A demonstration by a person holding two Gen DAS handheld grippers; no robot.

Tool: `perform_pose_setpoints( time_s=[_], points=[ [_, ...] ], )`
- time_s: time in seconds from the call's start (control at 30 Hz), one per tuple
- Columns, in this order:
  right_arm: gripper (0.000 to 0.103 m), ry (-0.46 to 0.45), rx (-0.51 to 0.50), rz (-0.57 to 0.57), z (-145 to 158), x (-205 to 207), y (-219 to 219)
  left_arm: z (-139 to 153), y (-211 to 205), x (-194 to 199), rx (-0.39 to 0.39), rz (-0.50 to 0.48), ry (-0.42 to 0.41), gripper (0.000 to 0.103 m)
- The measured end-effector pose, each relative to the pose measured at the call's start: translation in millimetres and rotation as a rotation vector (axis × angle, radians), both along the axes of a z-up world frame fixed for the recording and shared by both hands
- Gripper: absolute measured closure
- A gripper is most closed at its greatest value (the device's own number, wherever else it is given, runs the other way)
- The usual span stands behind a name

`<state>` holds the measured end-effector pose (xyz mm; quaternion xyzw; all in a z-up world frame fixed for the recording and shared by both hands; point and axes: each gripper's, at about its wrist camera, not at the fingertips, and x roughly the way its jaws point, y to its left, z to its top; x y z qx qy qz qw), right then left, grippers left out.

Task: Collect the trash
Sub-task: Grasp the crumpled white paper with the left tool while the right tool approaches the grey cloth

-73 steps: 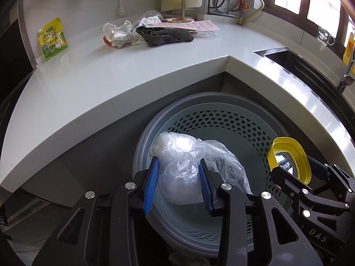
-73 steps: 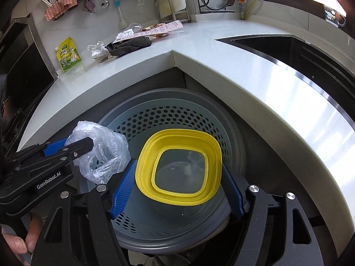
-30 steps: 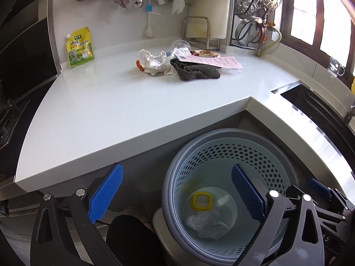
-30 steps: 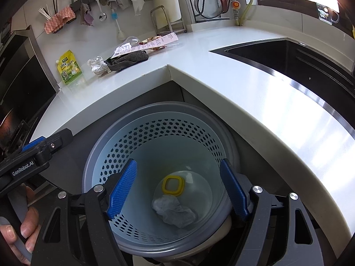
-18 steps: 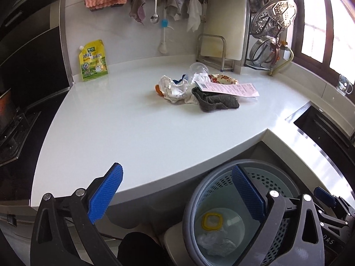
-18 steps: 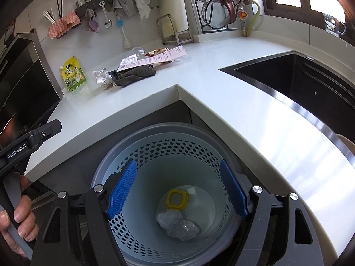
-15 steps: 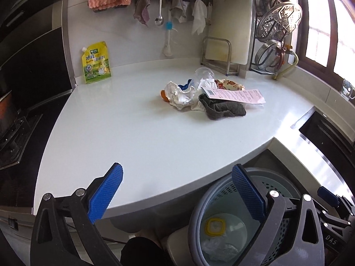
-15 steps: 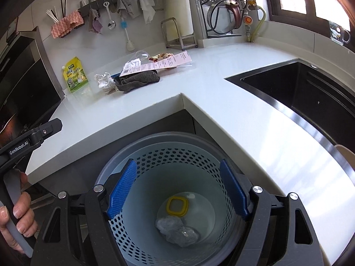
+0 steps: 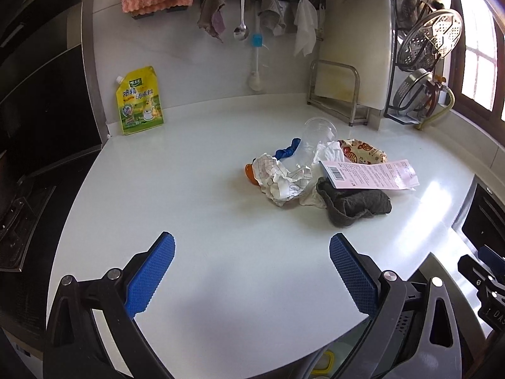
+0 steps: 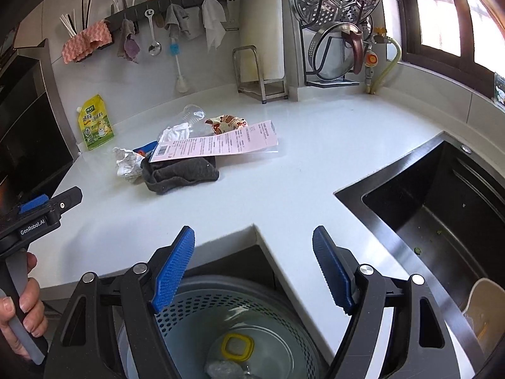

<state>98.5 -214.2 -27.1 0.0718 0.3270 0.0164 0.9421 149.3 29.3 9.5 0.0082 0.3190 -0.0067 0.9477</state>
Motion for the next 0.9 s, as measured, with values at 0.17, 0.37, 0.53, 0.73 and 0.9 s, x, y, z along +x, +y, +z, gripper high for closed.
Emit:
perform_pose_setpoints(
  time_s=[0.17, 0.37, 0.53, 0.73, 0.9],
  points=[
    [0.029, -0.007, -0.002, 0.022, 2.9, 22.5, 6.6, -6.3, 2.8, 28.9, -0.010, 0.023, 0.028, 0.006],
    [0.029, 0.006, 0.016, 0.056, -2.8, 45.0, 18.5, -6.3, -6.4, 54.9, -0.006, 0.012, 0.040, 0.006],
    [0.029, 0.017, 0.034, 0.069, -8.1, 57.2, 23.9, -8.3, -17.5, 73.5, -0.020, 0.003, 0.046, 0.006],
    [0.029, 0.025, 0.051, 0.063, -12.4, 65.4, 24.2, -16.0, -19.6, 97.7, -0.021, 0.034, 0.068, 0.006],
    [0.029, 0.037, 0.064, 0.043, -15.2, 72.4, 26.7, -19.5, -22.8, 106.8, 0.000, 0.031, 0.075, 0.007]
  ],
)
